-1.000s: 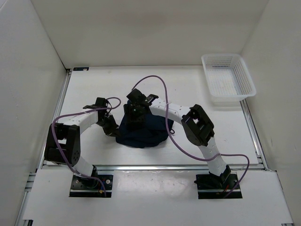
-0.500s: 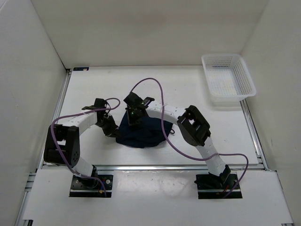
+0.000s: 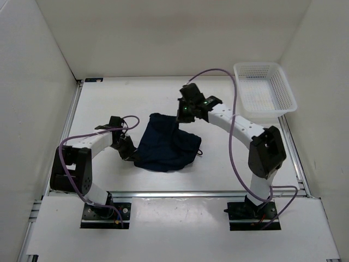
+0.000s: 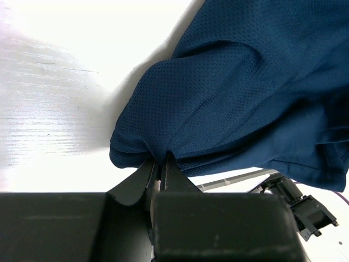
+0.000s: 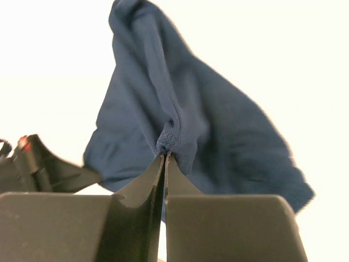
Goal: Fold and stack the shorts
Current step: Fold the shorts
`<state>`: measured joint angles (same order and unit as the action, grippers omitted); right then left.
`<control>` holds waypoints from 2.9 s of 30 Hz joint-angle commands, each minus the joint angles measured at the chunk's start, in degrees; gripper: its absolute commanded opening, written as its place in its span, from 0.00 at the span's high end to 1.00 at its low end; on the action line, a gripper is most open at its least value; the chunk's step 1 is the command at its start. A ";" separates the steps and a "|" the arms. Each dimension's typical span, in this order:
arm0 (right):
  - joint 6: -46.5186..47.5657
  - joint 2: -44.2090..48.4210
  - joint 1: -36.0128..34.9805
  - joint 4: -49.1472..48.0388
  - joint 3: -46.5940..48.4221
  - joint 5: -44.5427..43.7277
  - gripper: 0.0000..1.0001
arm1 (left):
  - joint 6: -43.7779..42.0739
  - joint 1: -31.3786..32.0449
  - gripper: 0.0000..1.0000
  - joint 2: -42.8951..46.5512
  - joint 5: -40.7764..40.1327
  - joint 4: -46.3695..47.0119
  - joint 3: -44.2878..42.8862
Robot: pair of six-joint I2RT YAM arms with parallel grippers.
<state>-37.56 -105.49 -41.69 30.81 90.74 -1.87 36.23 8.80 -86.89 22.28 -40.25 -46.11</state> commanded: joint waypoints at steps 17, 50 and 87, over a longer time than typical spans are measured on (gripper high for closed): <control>2.05 -2.36 17.70 -1.45 -1.34 -3.05 0.61 | -2.39 -0.27 0.72 2.34 0.57 0.35 1.72; 9.88 -17.37 -9.55 3.91 7.08 3.71 0.36 | 0.95 -1.58 0.03 15.87 -8.57 -15.12 -11.11; 8.12 2.13 -16.32 6.55 -8.28 -1.56 1.00 | -1.16 -4.75 0.05 17.19 -8.04 -15.21 -8.38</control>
<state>-29.67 -107.04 -56.90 36.58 82.89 -2.37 35.79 4.29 -70.98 13.93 -56.47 -54.65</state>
